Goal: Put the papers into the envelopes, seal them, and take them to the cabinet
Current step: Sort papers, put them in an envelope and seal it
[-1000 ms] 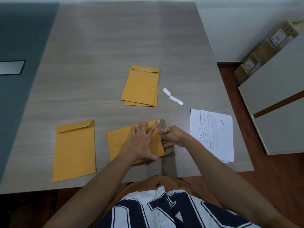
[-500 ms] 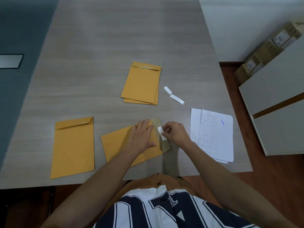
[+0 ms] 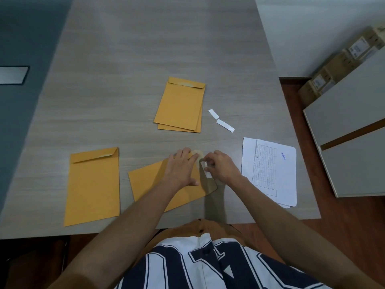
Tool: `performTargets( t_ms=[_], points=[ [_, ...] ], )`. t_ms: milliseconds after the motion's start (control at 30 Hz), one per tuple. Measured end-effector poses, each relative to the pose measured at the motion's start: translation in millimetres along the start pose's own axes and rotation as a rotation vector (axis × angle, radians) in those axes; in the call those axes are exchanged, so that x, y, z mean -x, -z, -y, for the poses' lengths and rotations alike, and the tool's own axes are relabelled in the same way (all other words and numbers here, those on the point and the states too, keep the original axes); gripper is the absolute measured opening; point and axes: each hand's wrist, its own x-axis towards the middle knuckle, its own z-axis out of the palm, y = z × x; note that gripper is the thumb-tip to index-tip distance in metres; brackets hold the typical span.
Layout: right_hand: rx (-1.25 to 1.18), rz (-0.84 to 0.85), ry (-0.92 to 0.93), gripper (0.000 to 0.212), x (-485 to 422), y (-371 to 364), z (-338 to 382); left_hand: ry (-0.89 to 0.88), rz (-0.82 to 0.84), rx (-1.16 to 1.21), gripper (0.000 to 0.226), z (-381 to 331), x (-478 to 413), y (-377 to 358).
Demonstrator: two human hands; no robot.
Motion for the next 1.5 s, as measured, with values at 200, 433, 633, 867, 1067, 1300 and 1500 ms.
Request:
performTargets(
  t_ms=[200, 433, 633, 867, 1067, 1300, 1500],
  points=[
    [0.022, 0.012, 0.003, 0.023, -4, 0, 2, 0.0, -0.01, 0.015, 0.1, 1, 0, -3],
    [0.032, -0.005, 0.001, 0.025, -5, -8, 0, -0.005, -0.028, 0.024, 0.101, 2, 0, -5],
    [0.005, -0.047, -0.014, 0.029, -2, -12, 0, -0.007, -0.029, 0.037, 0.1, 3, -1, -6],
    [0.018, -0.06, -0.028, 0.019, -1, -15, -1, -0.003, -0.027, 0.043, 0.1, 3, -1, -5],
    [0.009, -0.099, -0.013, 0.024, -2, -17, 0, -0.007, -0.036, 0.055, 0.099, 4, -1, -6],
    [0.126, 0.038, 0.091, 0.026, -7, -12, -1, 0.002, -0.035, 0.074, 0.098, 4, -1, -6],
    [0.21, 0.055, 0.158, 0.027, -9, -5, -8, 0.004, -0.039, 0.084, 0.099, 6, 1, -8]
  ],
)
